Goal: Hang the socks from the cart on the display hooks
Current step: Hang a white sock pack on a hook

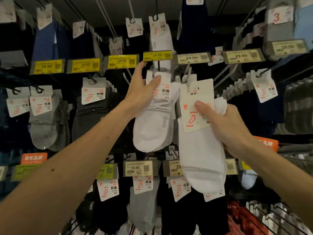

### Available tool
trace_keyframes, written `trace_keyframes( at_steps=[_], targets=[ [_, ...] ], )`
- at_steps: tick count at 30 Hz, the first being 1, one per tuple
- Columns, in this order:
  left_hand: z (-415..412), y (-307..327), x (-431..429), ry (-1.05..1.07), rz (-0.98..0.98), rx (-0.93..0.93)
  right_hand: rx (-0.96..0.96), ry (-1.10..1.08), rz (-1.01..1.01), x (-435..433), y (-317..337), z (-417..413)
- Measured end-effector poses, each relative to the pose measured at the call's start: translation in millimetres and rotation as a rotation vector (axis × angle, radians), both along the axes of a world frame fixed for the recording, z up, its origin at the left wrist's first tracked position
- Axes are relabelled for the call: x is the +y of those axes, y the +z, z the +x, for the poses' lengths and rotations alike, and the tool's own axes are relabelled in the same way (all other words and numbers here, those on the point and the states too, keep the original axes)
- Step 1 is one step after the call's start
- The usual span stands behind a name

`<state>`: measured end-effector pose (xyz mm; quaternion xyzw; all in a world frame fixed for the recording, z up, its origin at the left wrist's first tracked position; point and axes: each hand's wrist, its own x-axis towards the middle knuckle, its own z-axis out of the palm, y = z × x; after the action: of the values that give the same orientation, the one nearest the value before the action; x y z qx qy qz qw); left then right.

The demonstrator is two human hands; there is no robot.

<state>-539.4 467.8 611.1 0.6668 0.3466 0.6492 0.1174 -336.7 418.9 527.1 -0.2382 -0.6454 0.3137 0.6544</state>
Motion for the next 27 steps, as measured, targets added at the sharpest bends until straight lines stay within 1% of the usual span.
trace_keyframes(
  at_steps=[2, 5, 10, 16, 24, 27],
  targets=[
    [-1.2, 1.9, 6.4, 0.035, 0.102, 0.026, 0.002, 0.007, -0.002, 1.0, -1.1, 2.8],
    [-0.1, 6.0, 12.0, 0.061, 0.153, 0.055, 0.001, 0.007, -0.01, 4.0, -2.2, 5.1],
    [2.7, 13.0, 21.2, 0.091, 0.136, 0.035, -0.019, -0.015, -0.024, 8.9, 0.2, 8.3],
    [7.9, 15.4, 25.5, 0.219, 0.116, 0.096, -0.009, -0.016, -0.05, 10.7, 1.4, 9.6],
    [15.1, 0.5, 25.9, 0.313, 0.176, 0.086, 0.051, 0.01, -0.151, 9.2, 0.6, 7.4],
    [11.6, -6.3, 29.2, 0.373, 0.159, 0.097, 0.052, -0.002, -0.192, 4.0, -0.2, 6.0]
  ],
)
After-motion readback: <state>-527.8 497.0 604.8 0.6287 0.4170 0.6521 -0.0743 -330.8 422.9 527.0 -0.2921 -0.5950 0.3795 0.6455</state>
